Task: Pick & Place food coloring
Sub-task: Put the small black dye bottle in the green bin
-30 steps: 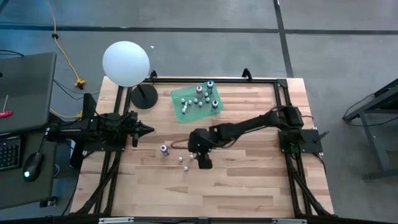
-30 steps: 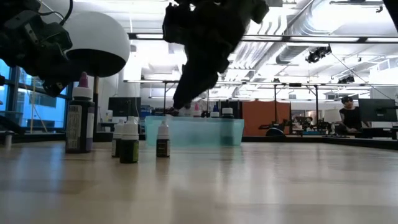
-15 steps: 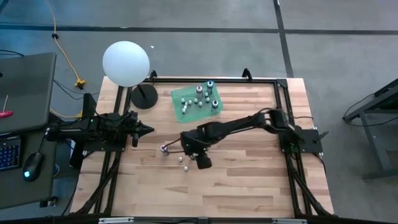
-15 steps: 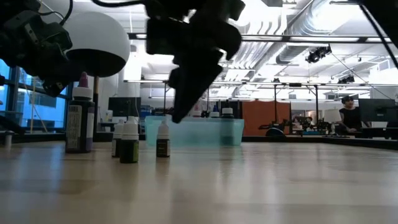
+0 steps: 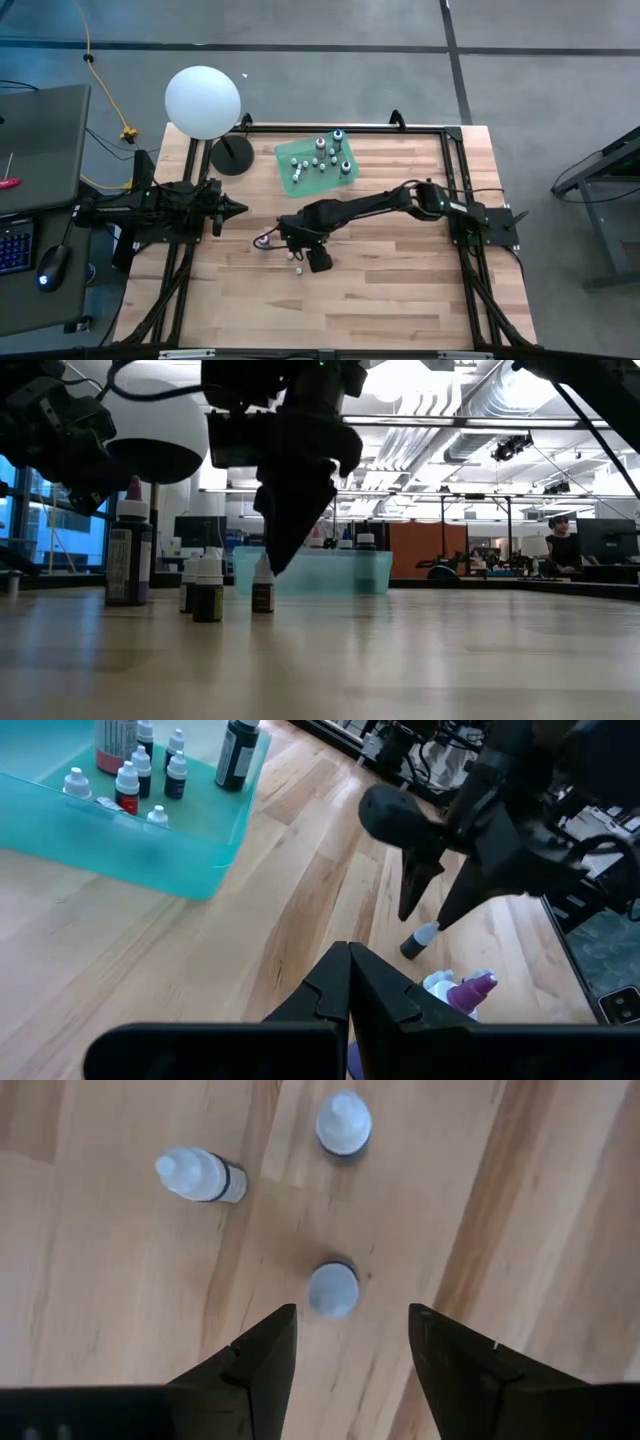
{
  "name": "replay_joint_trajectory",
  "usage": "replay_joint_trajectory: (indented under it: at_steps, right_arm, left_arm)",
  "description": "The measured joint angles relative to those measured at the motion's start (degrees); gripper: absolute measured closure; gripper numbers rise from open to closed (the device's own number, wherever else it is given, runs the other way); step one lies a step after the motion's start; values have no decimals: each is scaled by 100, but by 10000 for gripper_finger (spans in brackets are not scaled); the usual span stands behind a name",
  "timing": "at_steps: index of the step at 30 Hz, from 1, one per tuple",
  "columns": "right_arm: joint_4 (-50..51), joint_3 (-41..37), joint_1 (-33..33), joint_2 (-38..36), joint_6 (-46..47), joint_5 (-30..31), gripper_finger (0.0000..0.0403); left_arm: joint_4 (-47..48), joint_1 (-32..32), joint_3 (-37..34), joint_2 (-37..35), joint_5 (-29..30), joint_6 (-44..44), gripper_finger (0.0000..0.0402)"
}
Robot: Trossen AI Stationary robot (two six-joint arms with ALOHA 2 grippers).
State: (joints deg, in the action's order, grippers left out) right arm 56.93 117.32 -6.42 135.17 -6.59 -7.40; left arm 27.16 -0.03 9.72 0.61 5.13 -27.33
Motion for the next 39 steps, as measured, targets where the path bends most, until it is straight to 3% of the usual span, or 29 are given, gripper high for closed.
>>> replay_joint_trajectory:
  at_steps: [39]
  right_arm:
    - [-348, -17, -190, 20, -42, 192, 279]
  left_arm:
    - [0, 1, 0, 1, -1, 0, 401]
